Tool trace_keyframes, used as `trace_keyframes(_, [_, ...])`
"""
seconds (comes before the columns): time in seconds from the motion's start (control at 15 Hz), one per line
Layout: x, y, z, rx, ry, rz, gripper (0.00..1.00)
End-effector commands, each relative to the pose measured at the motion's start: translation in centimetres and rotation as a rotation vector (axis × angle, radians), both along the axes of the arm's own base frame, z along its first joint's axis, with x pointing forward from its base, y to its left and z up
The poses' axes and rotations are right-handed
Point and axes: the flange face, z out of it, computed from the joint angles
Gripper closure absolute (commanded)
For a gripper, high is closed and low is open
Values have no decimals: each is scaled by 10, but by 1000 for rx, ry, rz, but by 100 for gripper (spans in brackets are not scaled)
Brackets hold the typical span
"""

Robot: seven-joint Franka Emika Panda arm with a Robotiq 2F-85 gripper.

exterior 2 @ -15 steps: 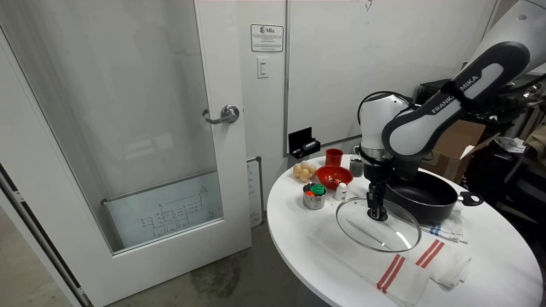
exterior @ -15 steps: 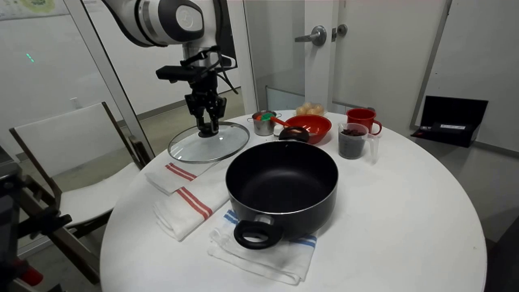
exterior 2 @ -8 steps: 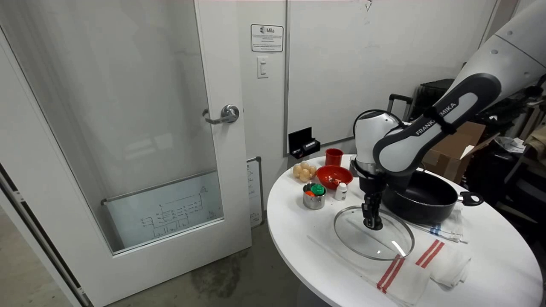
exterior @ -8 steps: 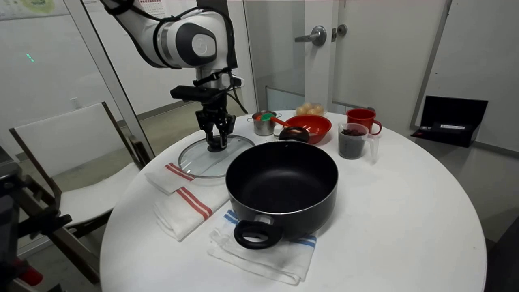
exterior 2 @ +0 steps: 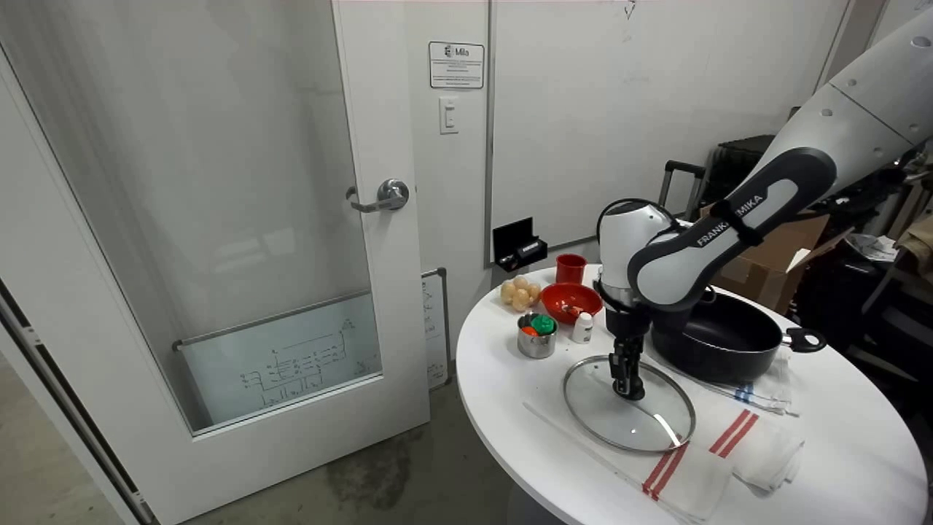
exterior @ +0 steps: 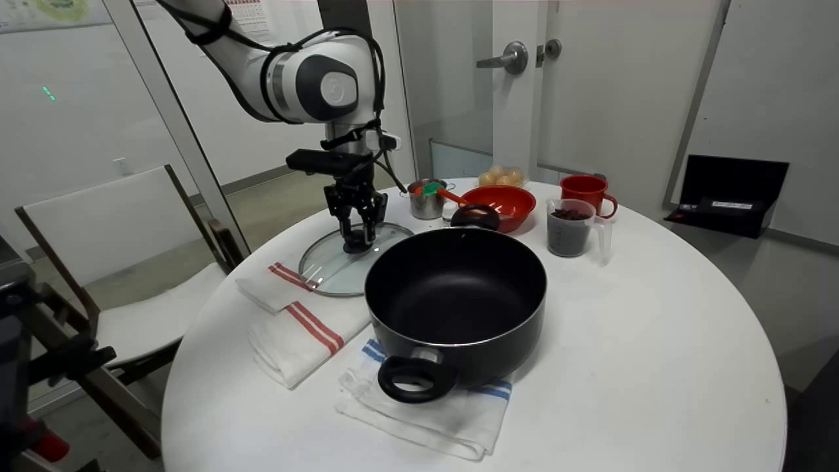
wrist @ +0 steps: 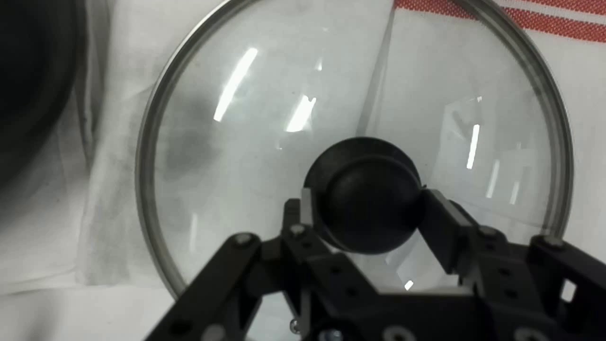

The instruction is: Remove the lid from the pot

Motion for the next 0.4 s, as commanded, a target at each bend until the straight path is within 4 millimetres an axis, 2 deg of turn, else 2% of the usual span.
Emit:
trace_keyframes(0.0, [12, 3, 13, 9, -21, 20, 11])
trace_keyframes(0.07, [13, 3, 18, 10, -29, 18, 3])
trace_keyframes(0.33, [13, 4, 48, 21, -55, 21, 0])
